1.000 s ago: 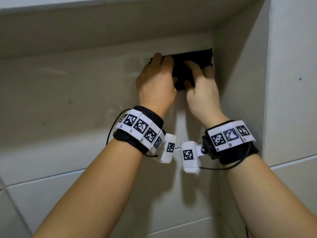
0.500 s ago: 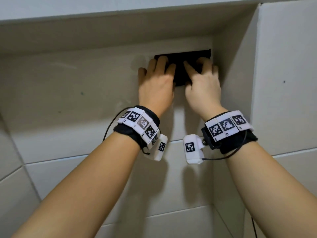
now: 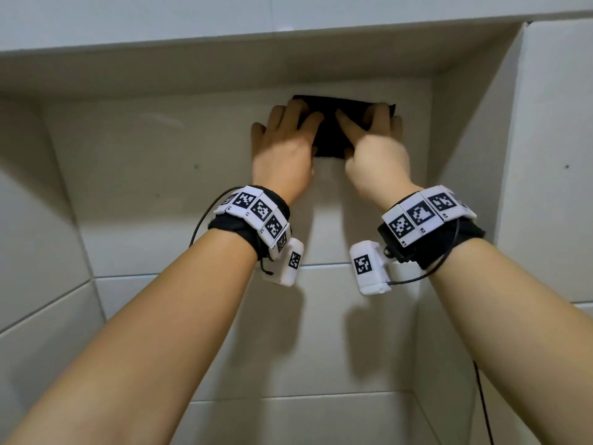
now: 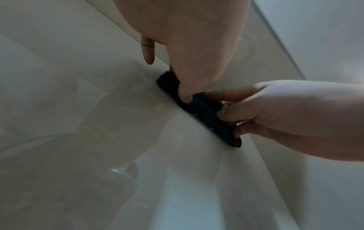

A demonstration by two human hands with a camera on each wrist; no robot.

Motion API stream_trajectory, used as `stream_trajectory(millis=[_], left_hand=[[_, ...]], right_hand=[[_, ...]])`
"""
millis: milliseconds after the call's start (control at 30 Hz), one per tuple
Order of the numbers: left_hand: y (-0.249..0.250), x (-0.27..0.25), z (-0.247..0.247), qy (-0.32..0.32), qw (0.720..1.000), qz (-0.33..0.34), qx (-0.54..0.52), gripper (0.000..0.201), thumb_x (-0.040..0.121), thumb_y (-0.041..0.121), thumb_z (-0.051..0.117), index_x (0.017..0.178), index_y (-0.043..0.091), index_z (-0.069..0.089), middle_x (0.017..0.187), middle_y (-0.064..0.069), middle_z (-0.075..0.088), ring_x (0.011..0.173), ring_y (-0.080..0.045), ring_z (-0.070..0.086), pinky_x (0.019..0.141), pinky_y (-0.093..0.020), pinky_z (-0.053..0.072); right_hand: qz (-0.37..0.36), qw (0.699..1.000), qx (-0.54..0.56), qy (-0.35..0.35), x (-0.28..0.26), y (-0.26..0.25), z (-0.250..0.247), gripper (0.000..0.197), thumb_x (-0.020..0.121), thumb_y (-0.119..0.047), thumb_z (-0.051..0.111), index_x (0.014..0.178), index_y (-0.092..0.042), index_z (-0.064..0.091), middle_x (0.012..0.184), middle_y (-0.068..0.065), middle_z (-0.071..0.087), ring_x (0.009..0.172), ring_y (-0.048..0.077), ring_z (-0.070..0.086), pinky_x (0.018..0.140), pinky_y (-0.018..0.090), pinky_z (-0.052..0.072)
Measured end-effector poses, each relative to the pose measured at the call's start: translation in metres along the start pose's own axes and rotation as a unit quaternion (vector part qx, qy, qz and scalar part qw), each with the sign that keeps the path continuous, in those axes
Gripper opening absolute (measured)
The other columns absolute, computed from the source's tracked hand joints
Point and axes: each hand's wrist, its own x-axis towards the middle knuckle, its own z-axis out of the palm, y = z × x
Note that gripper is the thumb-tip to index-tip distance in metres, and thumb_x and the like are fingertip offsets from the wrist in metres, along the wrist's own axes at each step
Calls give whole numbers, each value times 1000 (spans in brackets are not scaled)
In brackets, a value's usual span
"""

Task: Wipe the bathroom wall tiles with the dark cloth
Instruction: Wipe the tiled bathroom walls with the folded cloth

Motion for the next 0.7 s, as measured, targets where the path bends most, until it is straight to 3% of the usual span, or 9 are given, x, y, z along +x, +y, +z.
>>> stream_trajectory(millis=[300, 467, 567, 700], left_hand=[[-48, -18, -12, 9, 999, -26, 17, 39, 73, 24, 59, 111, 19, 68, 121, -8, 61, 106, -35, 55, 74, -41, 42], [-86, -27, -22, -1, 997, -73, 37, 33, 76, 35, 65, 100, 13, 65, 119, -12, 61, 104, -36, 56, 70, -42, 44], [-111, -36, -28, -4, 995, -83, 54, 35, 74, 35, 69, 101, 12, 65, 117, -14, 61, 102, -37, 57, 68, -42, 45], [-139, -48, -36, -13, 992, -107, 70, 37, 75, 33, 70, 104, 12, 64, 117, -15, 59, 103, -38, 56, 68, -43, 45]], right_hand=[[-95, 995, 1, 6, 15, -45, 18, 60, 91, -18, 55, 148, -33, 39, 132, 19, 38, 117, 39, 42, 80, 44, 47], [-154, 988, 2, 3, 21, -88, 33, 58, 91, -20, 55, 146, -30, 41, 126, 18, 40, 105, 38, 48, 65, 36, 34], [-172, 985, 12, -3, 23, -115, 38, 55, 91, -19, 57, 143, -28, 43, 124, 18, 42, 102, 40, 50, 64, 36, 38], [-199, 978, 61, -26, 25, -144, 44, 44, 94, -22, 54, 137, -20, 46, 125, 18, 44, 103, 40, 51, 72, 39, 47]])
